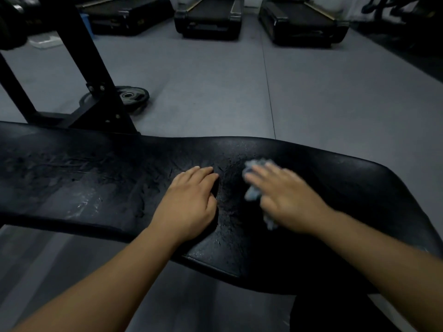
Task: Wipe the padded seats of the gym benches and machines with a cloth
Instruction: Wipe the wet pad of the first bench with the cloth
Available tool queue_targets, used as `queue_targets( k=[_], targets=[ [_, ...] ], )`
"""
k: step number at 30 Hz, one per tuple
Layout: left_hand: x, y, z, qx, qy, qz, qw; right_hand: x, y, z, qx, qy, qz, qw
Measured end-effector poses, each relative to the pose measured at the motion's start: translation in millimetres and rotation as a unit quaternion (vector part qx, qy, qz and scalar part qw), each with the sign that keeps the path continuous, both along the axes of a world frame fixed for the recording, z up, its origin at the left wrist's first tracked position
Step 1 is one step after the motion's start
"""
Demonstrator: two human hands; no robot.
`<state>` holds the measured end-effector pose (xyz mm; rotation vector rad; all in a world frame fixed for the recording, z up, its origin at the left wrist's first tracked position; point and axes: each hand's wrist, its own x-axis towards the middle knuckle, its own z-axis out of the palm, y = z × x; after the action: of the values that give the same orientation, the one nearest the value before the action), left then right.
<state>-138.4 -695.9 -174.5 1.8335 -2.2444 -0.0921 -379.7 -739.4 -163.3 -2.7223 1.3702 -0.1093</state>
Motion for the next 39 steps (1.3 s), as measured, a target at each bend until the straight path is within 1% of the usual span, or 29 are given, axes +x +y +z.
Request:
queue_targets(
  k=[3, 5, 7, 10, 11, 13, 15, 17, 18, 19, 21, 23, 24, 25, 27, 29, 31, 33, 35, 37, 38, 39],
  targets=[
    [-1, 1, 1, 0.001, -0.001, 0.0, 1.0, 23, -65, -1, 0.017, 0.017, -0.133, 0.991],
    [0, 1, 3, 0.001, -0.002, -0.003, 1.0, 53, -79, -1, 0.02, 0.004, -0.166, 0.986],
    [2, -3, 4, 0.005, -0.012, -0.005, 1.0, 71, -70, 0, 0.022, 0.001, -0.138, 0.99],
    [9, -19, 5, 0.011, -0.024, 0.008, 1.0, 58, -26, 2, 0.015, 0.004, -0.025, 1.0],
    [11, -22, 4, 0.016, -0.026, 0.022, 0.999, 48, -16, 2, 0.012, 0.002, -0.005, 1.0],
    [11, -24, 3, 0.023, -0.031, 0.045, 0.998, 28, -30, 0, 0.01, 0.006, -0.023, 1.0],
    [8, -23, 1, 0.026, -0.038, 0.047, 0.998, 25, -66, -3, 0.007, 0.015, -0.094, 0.995],
    [8, -23, 2, 0.023, -0.039, 0.043, 0.998, 44, -93, -2, 0.026, 0.034, -0.157, 0.987],
    [9, -23, 3, 0.022, -0.039, 0.042, 0.998, 59, -95, -1, 0.036, 0.038, -0.166, 0.985],
    [10, -23, 2, 0.023, -0.038, 0.042, 0.998, 73, -91, -1, 0.038, 0.041, -0.153, 0.987],
    [11, -24, 1, 0.023, -0.035, 0.042, 0.998, 83, -64, 1, 0.023, 0.042, -0.074, 0.996],
    [11, -23, 0, 0.022, -0.033, 0.042, 0.998, 67, -33, 0, 0.002, 0.029, 0.017, 0.999],
    [10, -23, 0, 0.022, -0.032, 0.042, 0.998, 54, -28, 0, 0.001, 0.024, 0.036, 0.999],
    [9, -24, 1, 0.023, -0.03, 0.043, 0.998, 42, -33, 0, 0.002, 0.017, 0.03, 0.999],
    [9, -25, 1, 0.027, -0.025, 0.045, 0.998, 31, -63, -2, 0.0, 0.016, -0.041, 0.999],
    [9, -24, 1, 0.025, -0.02, 0.043, 0.999, 44, -95, -2, 0.007, 0.019, -0.13, 0.991],
    [11, -23, 3, 0.019, -0.004, 0.038, 0.999, 72, -103, -1, 0.017, 0.012, -0.161, 0.987],
    [14, -22, 4, 0.013, 0.014, 0.031, 0.999, 91, -84, 1, 0.027, 0.004, -0.125, 0.992],
    [16, -23, 4, 0.01, 0.022, 0.027, 0.999, 85, -43, 0, 0.013, 0.01, -0.036, 0.999],
    [16, -25, 3, 0.01, 0.022, 0.027, 0.999, 59, -2, -2, 0.006, 0.011, 0.043, 0.999],
    [15, -25, 3, 0.011, 0.02, 0.029, 0.999, 42, 5, -3, 0.013, 0.017, 0.051, 0.998],
    [14, -25, 4, 0.013, 0.018, 0.033, 0.999, 28, 1, -2, 0.016, 0.025, 0.036, 0.999]
  ],
)
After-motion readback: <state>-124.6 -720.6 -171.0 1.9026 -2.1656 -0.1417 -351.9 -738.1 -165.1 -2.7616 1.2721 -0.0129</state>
